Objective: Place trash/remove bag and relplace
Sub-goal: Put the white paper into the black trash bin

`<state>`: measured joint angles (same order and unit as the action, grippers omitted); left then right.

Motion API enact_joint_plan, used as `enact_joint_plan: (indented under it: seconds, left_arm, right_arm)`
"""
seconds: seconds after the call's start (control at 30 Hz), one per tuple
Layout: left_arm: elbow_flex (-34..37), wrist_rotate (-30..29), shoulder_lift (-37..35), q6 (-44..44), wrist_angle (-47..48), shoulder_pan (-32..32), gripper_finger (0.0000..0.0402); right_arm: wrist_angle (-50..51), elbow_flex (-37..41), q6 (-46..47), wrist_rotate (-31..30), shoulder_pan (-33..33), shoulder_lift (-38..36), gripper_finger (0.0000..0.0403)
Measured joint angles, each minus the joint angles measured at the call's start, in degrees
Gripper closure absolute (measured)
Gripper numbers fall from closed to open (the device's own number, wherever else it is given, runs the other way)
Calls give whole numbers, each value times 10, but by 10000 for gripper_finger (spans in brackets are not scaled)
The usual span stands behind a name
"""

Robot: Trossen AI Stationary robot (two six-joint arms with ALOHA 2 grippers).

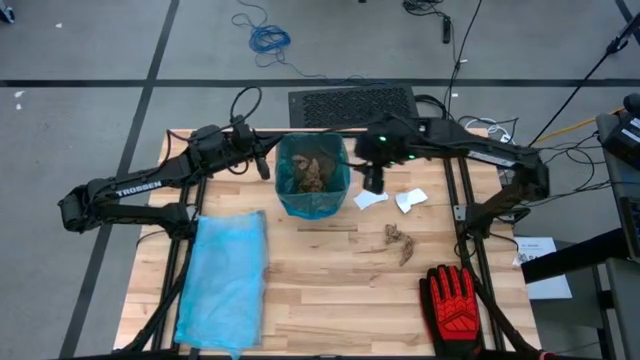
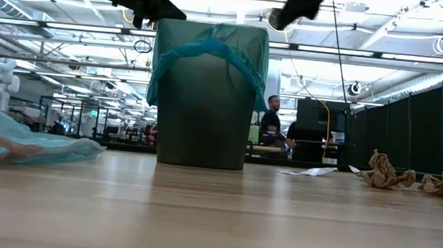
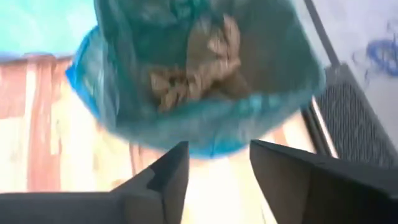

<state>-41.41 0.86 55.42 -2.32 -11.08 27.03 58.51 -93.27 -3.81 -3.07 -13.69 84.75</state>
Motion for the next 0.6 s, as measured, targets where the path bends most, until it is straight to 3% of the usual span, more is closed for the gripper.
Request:
enact_joint_plan:
  seconds: [0.13,0.27,0.43,0.6]
  left_arm:
    - [0,0,0,0,-2,0,402]
    - [0,0,0,1,-5,0,402]
    - [0,-1,0,4,-5,0,402]
    - [0,-11,0,5,-4,0,402]
  right_arm:
    - [13,73,49,0,-4,-52,269]
    - [-37,213,123,0,-25,-101,270]
    - [-165,389,238,30,-65,-135,251]
    - [-278,498,308,32,-106,-136,210]
